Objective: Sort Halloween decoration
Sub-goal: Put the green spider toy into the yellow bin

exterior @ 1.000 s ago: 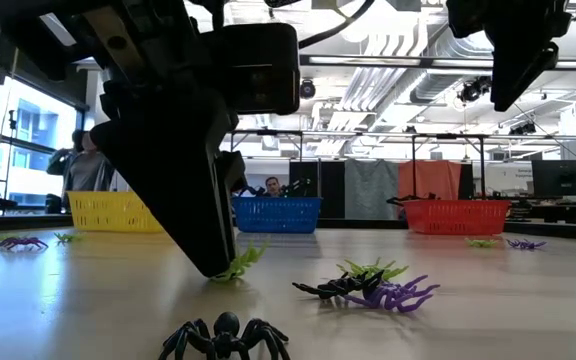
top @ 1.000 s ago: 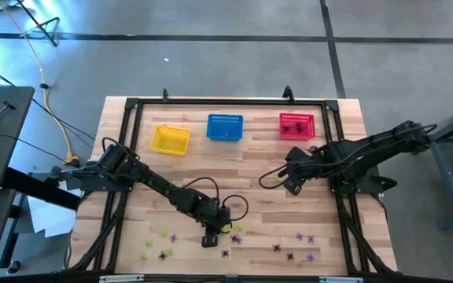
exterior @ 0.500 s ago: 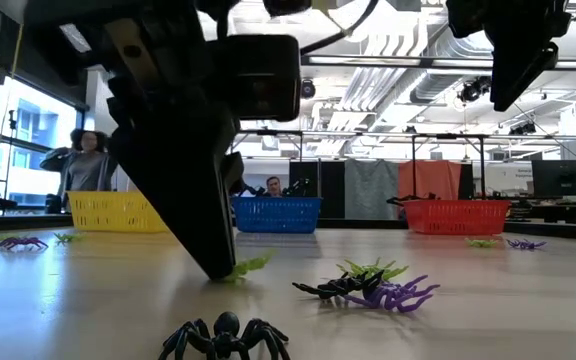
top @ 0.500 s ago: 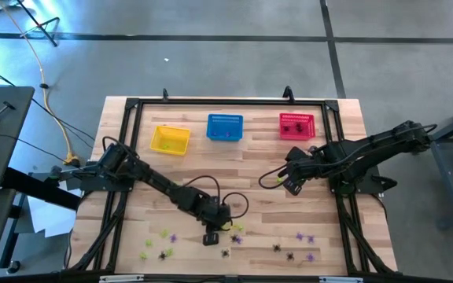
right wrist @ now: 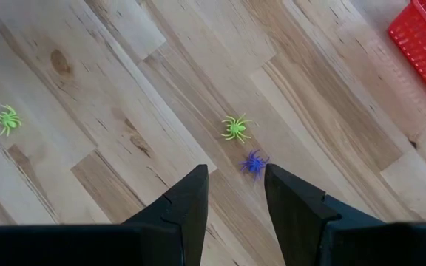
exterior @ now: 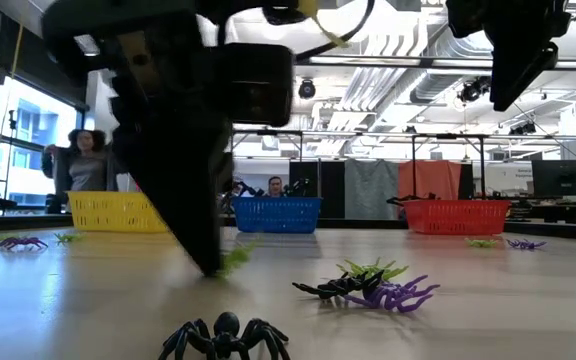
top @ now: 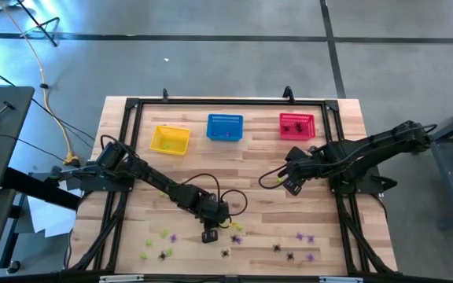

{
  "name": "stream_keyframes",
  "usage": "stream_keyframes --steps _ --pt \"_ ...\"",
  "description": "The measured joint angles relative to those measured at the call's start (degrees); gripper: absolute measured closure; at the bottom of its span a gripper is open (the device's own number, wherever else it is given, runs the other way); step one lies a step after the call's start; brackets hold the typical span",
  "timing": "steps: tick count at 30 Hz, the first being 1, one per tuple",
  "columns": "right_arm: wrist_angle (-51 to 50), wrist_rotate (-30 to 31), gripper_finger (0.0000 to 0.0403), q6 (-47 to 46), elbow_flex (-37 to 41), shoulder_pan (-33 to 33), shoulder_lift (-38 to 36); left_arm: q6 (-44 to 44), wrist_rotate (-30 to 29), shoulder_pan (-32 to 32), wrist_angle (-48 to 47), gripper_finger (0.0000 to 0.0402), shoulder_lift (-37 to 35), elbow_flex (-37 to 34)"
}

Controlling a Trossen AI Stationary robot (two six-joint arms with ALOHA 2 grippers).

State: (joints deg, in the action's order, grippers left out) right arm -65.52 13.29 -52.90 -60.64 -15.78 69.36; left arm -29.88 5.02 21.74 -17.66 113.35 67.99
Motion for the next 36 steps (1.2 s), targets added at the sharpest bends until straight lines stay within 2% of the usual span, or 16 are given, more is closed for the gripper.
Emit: stream_keyframes --steps 10,13,18,25,30,36 --pt "0.7 0.0 0.0273 0.0 0.0 0.0 0.0 0.1 -2.8 -0.2 -3.3 0.0401 -5.0 0.0" --pt "0.9 0.0 0.0273 0.0 0.0 0.0 0.0 0.0 -5.7 -1.2 -7.5 0.0401 -8.1 0.0" --pt "1.2 0.0 0.0273 0.0 0.0 0.0 0.0 1.4 -14.2 -5.1 -19.3 0.0401 -15.1 0.0" --pt "1.9 0.0 0.0273 0.0 0.0 0.0 0.0 4.6 -23.5 -16.6 -32.9 0.0401 -24.0 0.1" --pt "2.0 0.0 0.0273 0.0 0.0 0.0 0.0 6.8 -24.0 -27.8 -40.3 0.0401 -25.7 0.0" --pt "2.1 0.0 0.0273 0.0 0.0 0.0 0.0 10.6 -22.4 -40.6 -40.0 0.0401 -25.3 -4.4"
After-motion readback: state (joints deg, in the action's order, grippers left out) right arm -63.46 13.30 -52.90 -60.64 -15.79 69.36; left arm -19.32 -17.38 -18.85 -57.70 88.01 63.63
